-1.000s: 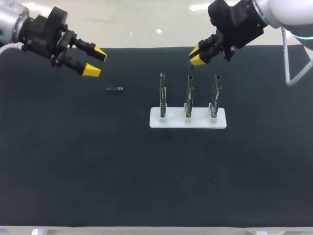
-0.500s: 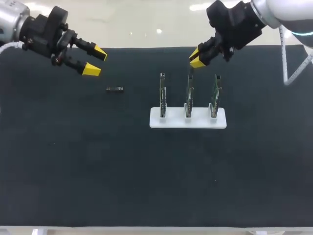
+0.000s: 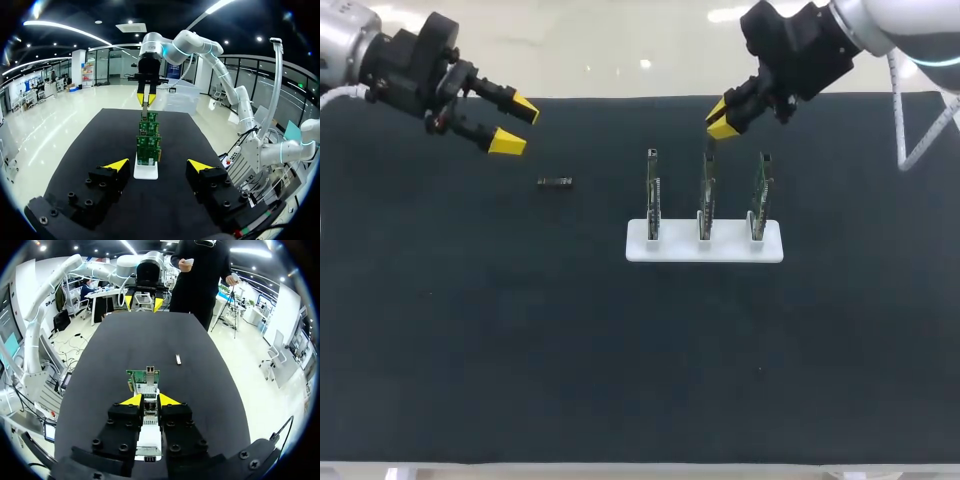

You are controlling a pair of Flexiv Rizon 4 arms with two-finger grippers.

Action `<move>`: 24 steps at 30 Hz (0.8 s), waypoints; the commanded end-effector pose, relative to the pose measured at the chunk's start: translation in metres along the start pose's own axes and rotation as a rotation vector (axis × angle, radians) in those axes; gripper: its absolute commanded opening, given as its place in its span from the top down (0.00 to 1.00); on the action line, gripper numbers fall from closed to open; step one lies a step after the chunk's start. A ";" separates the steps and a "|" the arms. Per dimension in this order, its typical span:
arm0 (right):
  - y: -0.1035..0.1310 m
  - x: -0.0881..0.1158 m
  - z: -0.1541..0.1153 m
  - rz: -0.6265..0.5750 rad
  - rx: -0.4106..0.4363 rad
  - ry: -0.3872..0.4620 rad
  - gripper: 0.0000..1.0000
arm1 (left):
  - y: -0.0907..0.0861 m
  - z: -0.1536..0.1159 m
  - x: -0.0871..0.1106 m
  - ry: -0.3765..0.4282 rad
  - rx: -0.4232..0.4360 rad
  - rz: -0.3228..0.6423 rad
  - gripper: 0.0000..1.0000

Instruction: Pick up the optical module with the left hand, and insert it into the network port with the right hand.

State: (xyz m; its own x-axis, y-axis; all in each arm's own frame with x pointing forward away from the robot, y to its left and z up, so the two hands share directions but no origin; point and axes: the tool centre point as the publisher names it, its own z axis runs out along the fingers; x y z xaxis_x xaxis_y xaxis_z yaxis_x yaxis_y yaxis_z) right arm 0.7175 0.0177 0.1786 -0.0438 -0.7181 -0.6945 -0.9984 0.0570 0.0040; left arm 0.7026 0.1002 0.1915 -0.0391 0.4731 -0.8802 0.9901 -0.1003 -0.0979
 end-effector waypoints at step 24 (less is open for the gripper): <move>0.000 0.002 0.000 0.007 -0.015 0.017 1.00 | 0.001 0.000 0.000 0.003 0.002 -0.001 0.00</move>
State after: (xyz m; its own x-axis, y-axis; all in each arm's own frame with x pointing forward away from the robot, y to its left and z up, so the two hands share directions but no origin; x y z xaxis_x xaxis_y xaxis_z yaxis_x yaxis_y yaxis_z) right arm 0.7164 0.0163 0.1788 -0.0511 -0.7309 -0.6806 -0.9984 0.0533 0.0178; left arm 0.7026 0.1002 0.1915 -0.0392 0.4731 -0.8802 0.9901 -0.1005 -0.0981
